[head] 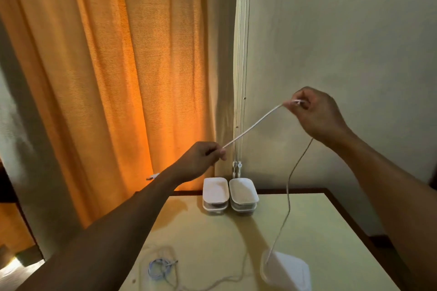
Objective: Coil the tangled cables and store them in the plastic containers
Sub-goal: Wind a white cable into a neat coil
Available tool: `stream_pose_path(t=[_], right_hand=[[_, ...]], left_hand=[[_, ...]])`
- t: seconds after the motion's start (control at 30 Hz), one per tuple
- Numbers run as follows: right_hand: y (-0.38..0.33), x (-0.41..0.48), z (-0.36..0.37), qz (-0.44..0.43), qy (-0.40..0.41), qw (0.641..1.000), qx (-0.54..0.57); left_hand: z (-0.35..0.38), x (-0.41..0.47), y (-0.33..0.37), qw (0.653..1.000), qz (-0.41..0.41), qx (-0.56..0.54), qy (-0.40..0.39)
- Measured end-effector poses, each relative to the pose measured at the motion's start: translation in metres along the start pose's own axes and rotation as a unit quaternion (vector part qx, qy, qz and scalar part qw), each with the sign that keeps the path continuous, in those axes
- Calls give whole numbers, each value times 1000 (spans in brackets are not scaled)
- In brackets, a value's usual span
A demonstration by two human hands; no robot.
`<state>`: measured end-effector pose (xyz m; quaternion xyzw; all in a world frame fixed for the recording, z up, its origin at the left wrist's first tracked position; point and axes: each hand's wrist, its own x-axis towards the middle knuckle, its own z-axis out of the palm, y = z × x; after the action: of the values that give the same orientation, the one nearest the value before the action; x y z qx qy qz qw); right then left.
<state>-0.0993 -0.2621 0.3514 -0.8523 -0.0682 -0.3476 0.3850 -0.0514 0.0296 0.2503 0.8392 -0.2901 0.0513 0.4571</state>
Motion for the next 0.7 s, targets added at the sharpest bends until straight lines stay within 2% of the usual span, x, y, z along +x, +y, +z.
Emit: stream_pose_path(t=[0.07, 0.13, 0.2, 0.23, 0.3, 0.33, 0.4, 0.43, 0.53, 0.6, 0.7], right_hand=[[9, 6, -7, 23, 100, 994, 28], [17, 6, -8, 38, 143, 989, -8], [28, 3, -4, 51, 117, 985, -114], [30, -1, -1, 44, 88, 974, -203], [30, -12, 10, -35, 24, 932, -361], [27, -18, 17, -90, -16, 916, -392], [9, -31, 32, -146, -125, 909, -369], [0, -37, 40, -129, -191, 917, -326], [-23, -47, 41, 30, -342, 933, -103], [-34, -47, 32, 83, -382, 920, -25], [-42, -48, 38, 57, -354, 927, -109]], left_hand=[[-1, -4, -12, 999, -10, 34, 13], [-1, -6, -17, 998, -18, 52, 34], [1, -5, -14, 996, -27, 60, 53], [2, -4, -10, 996, -32, 56, 59], [6, -1, 0, 996, -38, 43, 67], [8, 1, 5, 996, -40, 36, 69], [12, 4, 17, 996, -40, 19, 74], [14, 5, 22, 996, -40, 10, 83], [15, 7, 32, 990, -48, 18, 133], [11, 6, 33, 983, -60, 31, 173], [7, 5, 36, 979, -74, 23, 189]])
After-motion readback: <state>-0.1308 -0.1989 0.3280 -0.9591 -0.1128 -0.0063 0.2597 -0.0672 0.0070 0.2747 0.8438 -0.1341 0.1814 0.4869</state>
